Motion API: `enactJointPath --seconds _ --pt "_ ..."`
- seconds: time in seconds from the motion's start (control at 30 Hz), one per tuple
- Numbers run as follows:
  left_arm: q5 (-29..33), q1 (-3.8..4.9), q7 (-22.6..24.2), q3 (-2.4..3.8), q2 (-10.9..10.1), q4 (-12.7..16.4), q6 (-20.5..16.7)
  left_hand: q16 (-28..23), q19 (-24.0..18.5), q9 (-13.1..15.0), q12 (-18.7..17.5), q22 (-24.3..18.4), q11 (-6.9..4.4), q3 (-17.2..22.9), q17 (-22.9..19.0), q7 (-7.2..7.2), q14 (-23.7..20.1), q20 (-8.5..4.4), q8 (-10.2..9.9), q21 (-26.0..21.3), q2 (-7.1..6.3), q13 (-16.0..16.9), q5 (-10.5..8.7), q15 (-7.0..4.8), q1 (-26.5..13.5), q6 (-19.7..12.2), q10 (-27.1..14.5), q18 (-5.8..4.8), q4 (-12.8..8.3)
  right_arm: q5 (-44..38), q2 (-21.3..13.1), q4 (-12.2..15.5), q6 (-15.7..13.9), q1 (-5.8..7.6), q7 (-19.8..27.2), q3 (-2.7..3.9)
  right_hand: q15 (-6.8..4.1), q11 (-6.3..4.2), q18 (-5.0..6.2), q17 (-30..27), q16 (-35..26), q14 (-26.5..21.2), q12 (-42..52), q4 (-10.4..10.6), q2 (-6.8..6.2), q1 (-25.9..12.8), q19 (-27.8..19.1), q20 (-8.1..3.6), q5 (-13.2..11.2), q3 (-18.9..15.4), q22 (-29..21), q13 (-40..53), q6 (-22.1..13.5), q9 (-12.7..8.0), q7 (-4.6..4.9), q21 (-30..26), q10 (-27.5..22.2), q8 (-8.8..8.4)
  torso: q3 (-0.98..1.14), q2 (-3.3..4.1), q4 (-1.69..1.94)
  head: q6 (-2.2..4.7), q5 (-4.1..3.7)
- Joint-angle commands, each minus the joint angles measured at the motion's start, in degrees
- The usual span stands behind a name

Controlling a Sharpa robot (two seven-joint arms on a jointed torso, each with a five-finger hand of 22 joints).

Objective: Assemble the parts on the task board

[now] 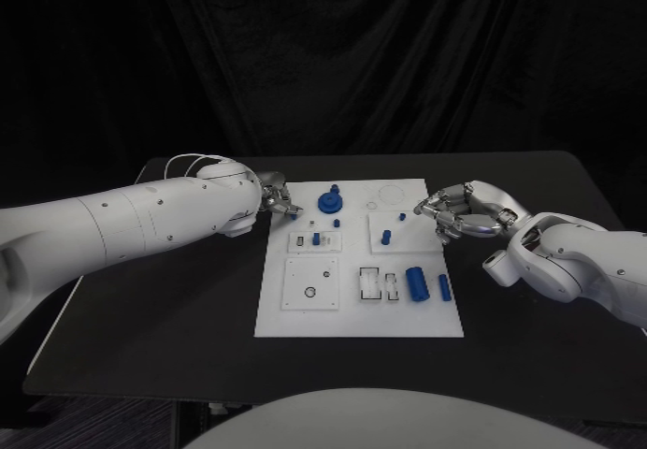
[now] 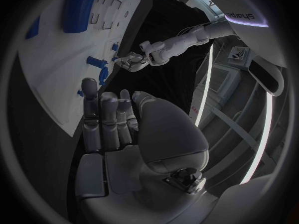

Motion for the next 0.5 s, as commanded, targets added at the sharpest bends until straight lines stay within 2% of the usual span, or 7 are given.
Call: enactJointPath --seconds 0.03,0.27,0.4,0.5 --pt "0.2 -0.15 0.2 0.04 0.1 -0.1 0.9 0.2 1.6 -0.1 -0.3 9.5 -0.22 0.6 15.1 -0.19 5.9 0.11 -0.3 -0.3 -0.14 14.9 0.53 0.10 0.5 0.3 6.2 0.33 -0.1 0.1 0.1 0.0 0.9 -0.12 -0.9 0.04 0.04 -0.16 0.58 -0.1 0.0 0.1 0.1 0.0 0.30 0.1 0.3 -0.18 0.3 0.5 0.0 -0.1 -0.2 -0.1 -0.15 -0.2 -0.2 0.40 0.01 -0.01 -0.03 -0.01 0.04" --pt "2.4 -0.21 0.0 0.04 0.2 -0.1 0.7 0.2 1.5 -0.3 -0.3 9.4 -0.29 4.0 15.1 -0.25 5.9 0.03 -0.5 -0.5 -1.28 14.9 2.44 0.05 1.2 0.3 6.2 0.39 -1.1 0.1 0.2 -0.1 1.4 -0.12 -1.1 0.04 0.03 -0.17 0.59 -0.1 0.0 0.2 0.1 -0.1 0.35 0.1 0.3 -0.19 0.4 0.6 0.0 -0.1 -0.2 -0.1 -0.16 -0.2 -0.2 0.45 0.01 -0.06 -0.03 -0.01 0.06" --pt "2.0 -0.22 -0.1 0.04 0.1 0.0 0.4 0.2 1.5 -0.3 -0.3 9.4 -0.28 7.3 15.1 -0.25 5.9 0.01 -0.6 -0.7 -2.60 14.9 3.95 0.03 1.3 0.3 6.2 0.42 -1.8 0.1 0.2 -0.1 1.6 -0.12 -1.4 0.04 0.03 -0.17 0.59 -0.1 0.0 0.2 0.1 -0.1 0.35 0.1 0.3 -0.19 0.4 0.6 0.0 -0.1 -0.2 -0.1 -0.16 -0.2 -0.2 0.45 0.01 -0.03 0.00 -0.01 0.07" --pt "1.9 -0.23 -0.1 0.04 0.0 0.1 0.1 0.2 1.6 0.0 -0.3 9.5 -0.36 10.8 15.1 -0.35 5.9 -0.03 -0.3 -0.6 -4.18 14.9 5.49 -0.04 0.8 0.7 6.2 0.38 -2.5 0.1 0.2 -0.1 1.7 -0.12 -1.5 0.04 0.02 -0.18 0.59 -0.1 0.1 0.2 0.1 -0.1 0.39 0.2 0.3 -0.20 0.4 0.7 0.0 -0.1 -0.2 -0.1 -0.17 -0.3 -0.2 0.48 0.01 -0.05 0.02 -0.01 0.04"
